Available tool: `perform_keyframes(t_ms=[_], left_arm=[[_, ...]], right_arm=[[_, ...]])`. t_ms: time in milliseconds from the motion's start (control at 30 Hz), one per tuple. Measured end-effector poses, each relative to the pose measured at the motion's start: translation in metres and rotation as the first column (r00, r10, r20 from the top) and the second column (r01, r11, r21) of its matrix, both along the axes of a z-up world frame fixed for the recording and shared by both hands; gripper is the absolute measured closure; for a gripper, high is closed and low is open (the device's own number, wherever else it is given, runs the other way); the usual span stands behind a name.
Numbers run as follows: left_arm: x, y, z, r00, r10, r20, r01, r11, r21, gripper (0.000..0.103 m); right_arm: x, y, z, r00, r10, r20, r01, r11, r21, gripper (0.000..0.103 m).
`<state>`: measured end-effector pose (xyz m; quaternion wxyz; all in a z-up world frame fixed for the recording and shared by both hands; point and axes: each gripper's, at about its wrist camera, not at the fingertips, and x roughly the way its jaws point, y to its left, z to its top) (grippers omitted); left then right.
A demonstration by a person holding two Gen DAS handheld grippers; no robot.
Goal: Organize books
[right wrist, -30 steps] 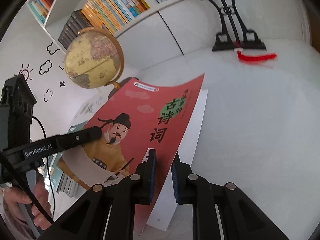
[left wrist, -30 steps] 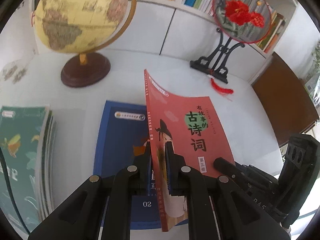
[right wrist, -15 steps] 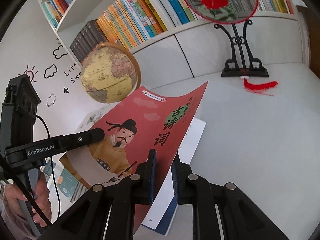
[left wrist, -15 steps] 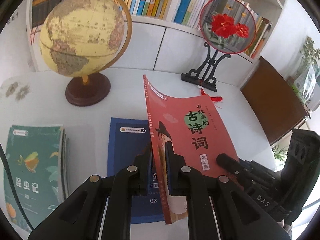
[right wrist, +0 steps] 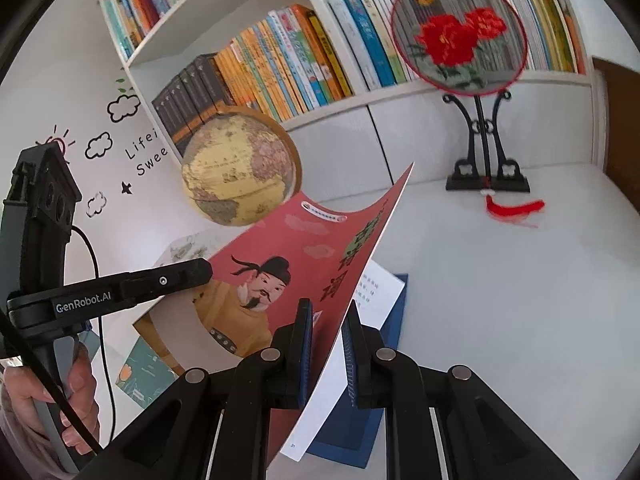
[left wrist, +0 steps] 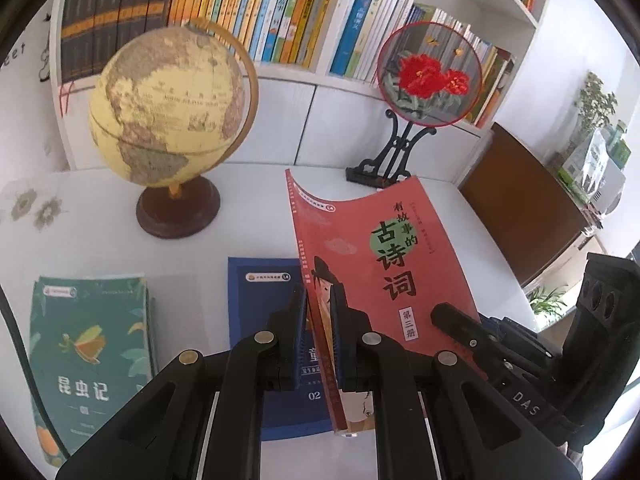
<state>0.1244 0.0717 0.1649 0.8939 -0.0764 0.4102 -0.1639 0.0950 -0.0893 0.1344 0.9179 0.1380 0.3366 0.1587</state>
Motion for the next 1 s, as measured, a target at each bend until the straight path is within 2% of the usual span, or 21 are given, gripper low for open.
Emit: perform_keyframes(t_ms=[67,133,167,233,267,300,367,433,467,533,567,600,633,667,700,833,900,1000], left_arm=[[-0.002,0.004,0.004,1.0,-0.005,0.003,0.005,1.0,-0.016,0.095],[-0.005,0.008,0.01,0.999,-0.053,0.006,0.053,0.992,-0.114,0.096],[-0.006,0.007,0.013,0.998,-0.065,0.008,0.066,0.988,-0.138,0.096],[-0.011,0.001,0.019,0.997,-0.062,0.048,0.065,0.996,-0.062,0.096],[-0.012,-0.001,0.018,0.997,-0.053,0.057,0.054,0.998,-0.02,0.095],[-0.012,0.002,0.013,0.998,-0.043,0.047,0.043,0.999,0.002,0.093],[-0.009,0.011,-0.004,0.999,-0.011,-0.032,0.011,1.0,0.013,0.092],[-0.002,0.021,-0.027,0.989,0.017,-0.146,-0.019,1.0,-0.009,0.069],[0.0,0.026,-0.039,0.98,0.023,-0.199,-0.031,0.999,-0.037,0.065],[0.003,0.031,-0.066,0.952,0.054,-0.301,-0.079,0.994,-0.07,0.044],[0.003,0.031,-0.078,0.944,0.072,-0.323,-0.099,0.993,-0.07,0.037],[0.002,0.029,-0.087,0.941,0.091,-0.327,-0.118,0.991,-0.064,0.025],[0.0,0.027,-0.094,0.94,0.099,-0.327,-0.125,0.99,-0.059,0.022],[0.001,0.024,-0.1,0.938,0.099,-0.331,-0.126,0.99,-0.06,0.022],[0.002,0.021,-0.107,0.936,0.093,-0.34,-0.121,0.991,-0.063,0.021],[0.01,0.01,-0.133,0.916,0.108,-0.387,-0.128,0.991,-0.027,0.021],[0.009,0.007,-0.132,0.926,0.125,-0.355,-0.139,0.99,-0.014,0.02],[0.01,0.004,-0.134,0.933,0.128,-0.335,-0.14,0.99,-0.014,0.009]], right_arm=[[-0.003,0.008,0.008,1.0,0.004,0.021,-0.004,1.0,0.001,0.089],[-0.004,0.015,0.014,0.999,0.011,0.033,-0.011,1.0,-0.008,0.089],[-0.005,0.019,0.017,0.999,0.024,0.041,-0.024,1.0,-0.005,0.089],[-0.006,0.033,0.02,0.995,0.087,0.055,-0.089,0.996,0.029,0.099],[-0.007,0.043,0.022,0.994,0.089,0.067,-0.088,0.996,-0.013,0.099],[-0.007,0.053,0.022,0.992,0.1,0.073,-0.095,0.993,-0.072,0.099],[0.001,0.058,0.007,0.994,0.104,0.02,-0.102,0.991,-0.088,0.099],[0.008,0.055,-0.02,0.992,0.101,-0.075,-0.106,0.992,-0.067,0.099],[0.008,0.052,-0.036,0.989,0.086,-0.12,-0.096,0.992,-0.078,0.099],[0.004,0.043,-0.054,0.985,0.046,-0.164,-0.058,0.996,-0.067,0.098],[0.003,0.034,-0.063,0.981,0.028,-0.193,-0.036,0.999,-0.035,0.096],[0.004,0.025,-0.072,0.974,0.03,-0.224,-0.027,0.999,0.018,0.087],[0.005,0.019,-0.077,0.969,0.029,-0.245,-0.018,0.999,0.046,0.076],[0.009,0.011,-0.086,0.96,0.015,-0.278,0.005,0.998,0.069,0.051],[0.012,0.004,-0.091,0.958,0.006,-0.286,0.017,0.997,0.077,0.044],[0.023,-0.005,-0.095,0.957,0.073,-0.281,-0.034,0.99,0.14,0.044],[0.033,-0.005,-0.098,0.953,0.105,-0.283,-0.061,0.985,0.161,0.044],[0.046,-0.004,-0.107,0.948,0.121,-0.293,-0.076,0.984,0.161,0.044]])
